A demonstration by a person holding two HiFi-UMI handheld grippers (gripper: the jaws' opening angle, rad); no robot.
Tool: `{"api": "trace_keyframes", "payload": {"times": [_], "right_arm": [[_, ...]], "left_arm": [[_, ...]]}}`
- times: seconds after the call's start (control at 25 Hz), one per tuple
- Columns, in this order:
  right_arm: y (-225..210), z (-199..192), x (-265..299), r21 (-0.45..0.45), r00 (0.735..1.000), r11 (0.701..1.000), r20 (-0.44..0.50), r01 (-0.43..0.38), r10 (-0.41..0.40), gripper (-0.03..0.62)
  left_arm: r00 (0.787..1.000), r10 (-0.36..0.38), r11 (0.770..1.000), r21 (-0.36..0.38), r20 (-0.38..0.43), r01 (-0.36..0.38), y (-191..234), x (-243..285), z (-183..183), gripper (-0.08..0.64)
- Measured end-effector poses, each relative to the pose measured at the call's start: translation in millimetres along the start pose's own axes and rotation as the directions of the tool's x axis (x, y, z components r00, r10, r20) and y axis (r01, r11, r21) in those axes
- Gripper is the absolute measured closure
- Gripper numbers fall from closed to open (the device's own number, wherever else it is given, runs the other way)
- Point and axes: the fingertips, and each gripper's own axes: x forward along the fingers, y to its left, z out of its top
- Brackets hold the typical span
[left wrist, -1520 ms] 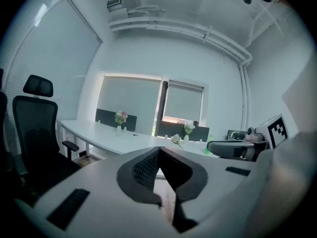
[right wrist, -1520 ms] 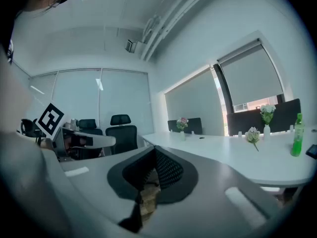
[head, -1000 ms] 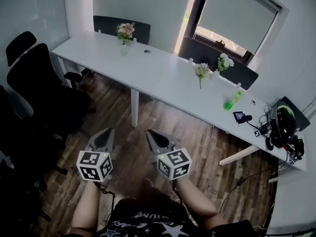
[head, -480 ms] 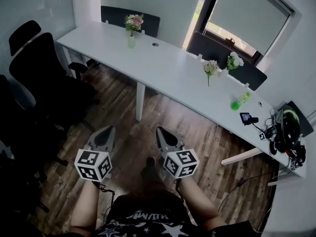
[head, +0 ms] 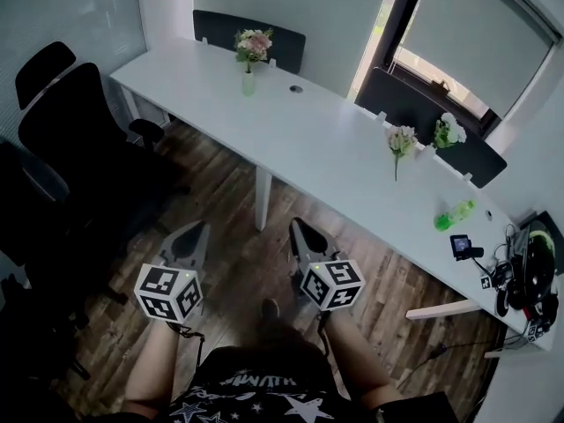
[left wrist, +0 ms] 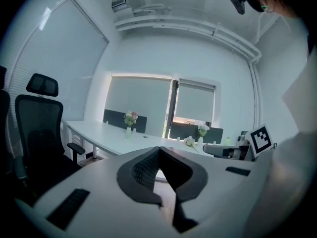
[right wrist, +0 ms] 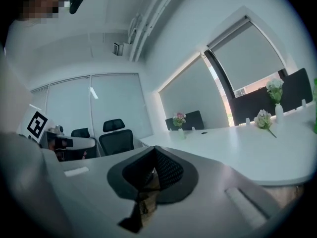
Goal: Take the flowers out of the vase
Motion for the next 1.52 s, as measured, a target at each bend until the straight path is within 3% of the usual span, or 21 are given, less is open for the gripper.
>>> {"api": "trace_keyframes", "payload": {"times": [0.24, 0.76, 1.04, 1.52], "right_arm": [[-38, 17, 60, 0.01, 0.999, 0.999, -0.02, -0.034, 0.034, 0.591], [-102, 10, 148, -0.007, 0.988, 0.993, -0.108, -0.114, 0.113, 0.591], [-127, 14, 163, -0.01, 0.989, 0.995, -0.113, -0.101, 0.099, 0.591], [-138, 27, 202, -0.047, 0.991, 0.997, -0.121, -0.065, 0.059, 0.591]], "left_arm": [[1.0, 0.02, 1.0, 0.012, -0.005, -0.02, 14, 61, 18, 0.552], [0.996, 0.065, 0.998, -0.015, -0.066, -0.066, 36, 171, 13, 0.552], [0.995, 0.055, 0.998, 0.001, -0.085, -0.056, 38, 202, 14, 0.552], [0.999, 0.02, 0.999, -0.042, -0.042, -0.022, 77, 252, 31, 0.552]]}}
